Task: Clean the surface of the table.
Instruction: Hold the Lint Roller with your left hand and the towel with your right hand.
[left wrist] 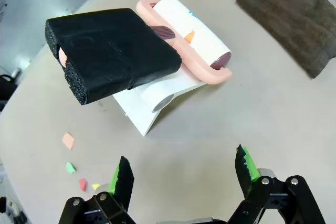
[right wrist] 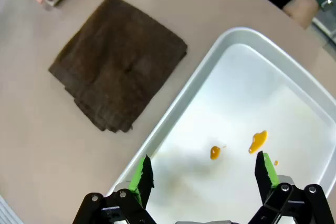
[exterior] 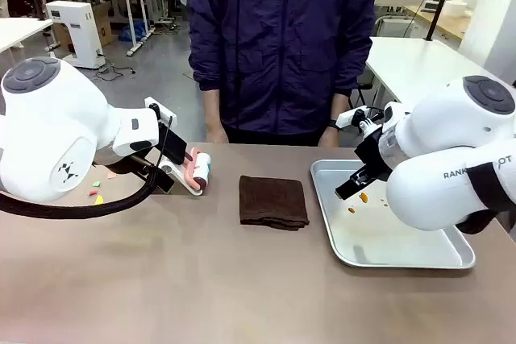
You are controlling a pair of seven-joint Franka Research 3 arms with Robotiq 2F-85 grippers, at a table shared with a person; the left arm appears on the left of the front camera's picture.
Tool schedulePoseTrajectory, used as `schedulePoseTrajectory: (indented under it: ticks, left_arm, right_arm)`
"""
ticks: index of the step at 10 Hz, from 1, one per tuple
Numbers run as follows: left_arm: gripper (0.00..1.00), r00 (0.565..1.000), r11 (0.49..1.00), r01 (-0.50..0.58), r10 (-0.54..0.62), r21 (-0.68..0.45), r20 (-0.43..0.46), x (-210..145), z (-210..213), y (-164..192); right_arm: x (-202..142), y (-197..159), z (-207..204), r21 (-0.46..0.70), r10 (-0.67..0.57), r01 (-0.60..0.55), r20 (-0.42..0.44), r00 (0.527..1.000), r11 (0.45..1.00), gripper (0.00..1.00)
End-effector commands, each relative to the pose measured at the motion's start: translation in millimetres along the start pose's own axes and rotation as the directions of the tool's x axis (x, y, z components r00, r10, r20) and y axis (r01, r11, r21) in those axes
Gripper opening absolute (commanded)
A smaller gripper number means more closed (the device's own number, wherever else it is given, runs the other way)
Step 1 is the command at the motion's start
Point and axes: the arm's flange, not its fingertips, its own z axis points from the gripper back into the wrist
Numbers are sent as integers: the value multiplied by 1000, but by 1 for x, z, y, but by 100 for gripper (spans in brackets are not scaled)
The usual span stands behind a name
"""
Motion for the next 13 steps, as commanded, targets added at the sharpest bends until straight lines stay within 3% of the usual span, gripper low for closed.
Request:
schedulePoseTrajectory:
  ticks: [1, 13]
  left_arm:
    - [100, 1000, 1000, 0, 0, 0, 0, 0, 0, 0]
    - [100, 1000, 1000, -1, 1, 0, 0, 0, 0, 0]
  right_arm:
    - [0, 0, 0, 0, 0, 0, 0, 1000, 1000, 100]
    - [0, 0, 0, 0, 0, 0, 0, 1000, 1000, 100]
